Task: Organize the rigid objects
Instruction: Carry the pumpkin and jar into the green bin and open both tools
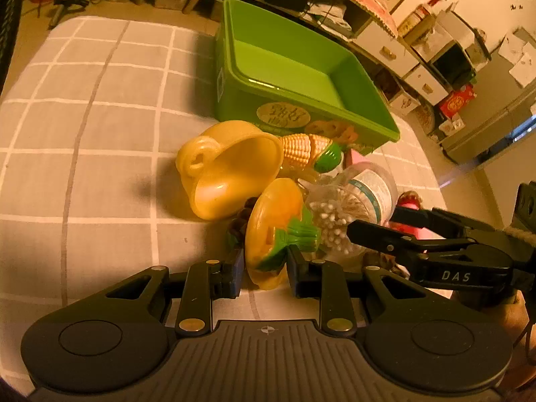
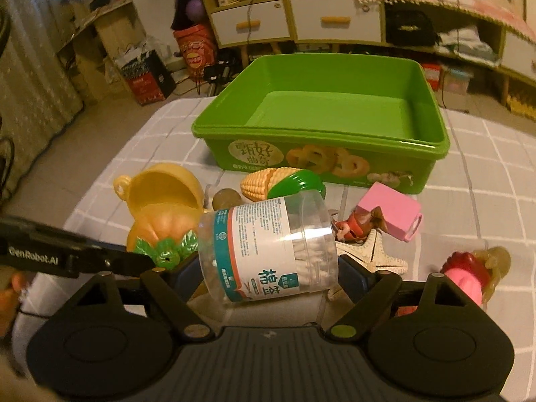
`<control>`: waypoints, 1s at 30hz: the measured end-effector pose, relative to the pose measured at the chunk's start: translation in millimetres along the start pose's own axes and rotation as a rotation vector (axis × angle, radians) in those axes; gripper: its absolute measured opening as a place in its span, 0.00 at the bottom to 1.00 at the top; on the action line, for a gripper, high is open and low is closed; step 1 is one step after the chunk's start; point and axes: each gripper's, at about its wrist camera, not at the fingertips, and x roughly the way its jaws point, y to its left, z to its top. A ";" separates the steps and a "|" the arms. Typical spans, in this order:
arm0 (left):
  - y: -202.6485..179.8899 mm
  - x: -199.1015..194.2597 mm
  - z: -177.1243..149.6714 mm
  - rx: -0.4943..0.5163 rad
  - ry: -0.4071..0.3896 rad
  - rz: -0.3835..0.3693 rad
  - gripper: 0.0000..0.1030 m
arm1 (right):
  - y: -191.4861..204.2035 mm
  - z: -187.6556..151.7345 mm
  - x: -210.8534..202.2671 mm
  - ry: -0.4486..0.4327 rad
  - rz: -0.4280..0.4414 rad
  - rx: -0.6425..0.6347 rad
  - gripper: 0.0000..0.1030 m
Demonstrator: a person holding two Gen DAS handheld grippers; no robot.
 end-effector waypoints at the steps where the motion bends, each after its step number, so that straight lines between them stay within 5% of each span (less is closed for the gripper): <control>1: 0.2 -1.8 0.8 -0.005 -0.005 -0.008 0.30 | -1.5 0.9 -1.0 0.001 0.005 0.017 0.58; 20: -17.5 -35.7 22.5 -0.091 -0.154 -0.149 0.29 | -38.0 22.5 -48.1 -0.123 0.112 0.299 0.58; 30: -35.3 -25.6 73.6 -0.188 -0.232 -0.196 0.29 | -72.9 60.0 -53.3 -0.212 0.136 0.447 0.57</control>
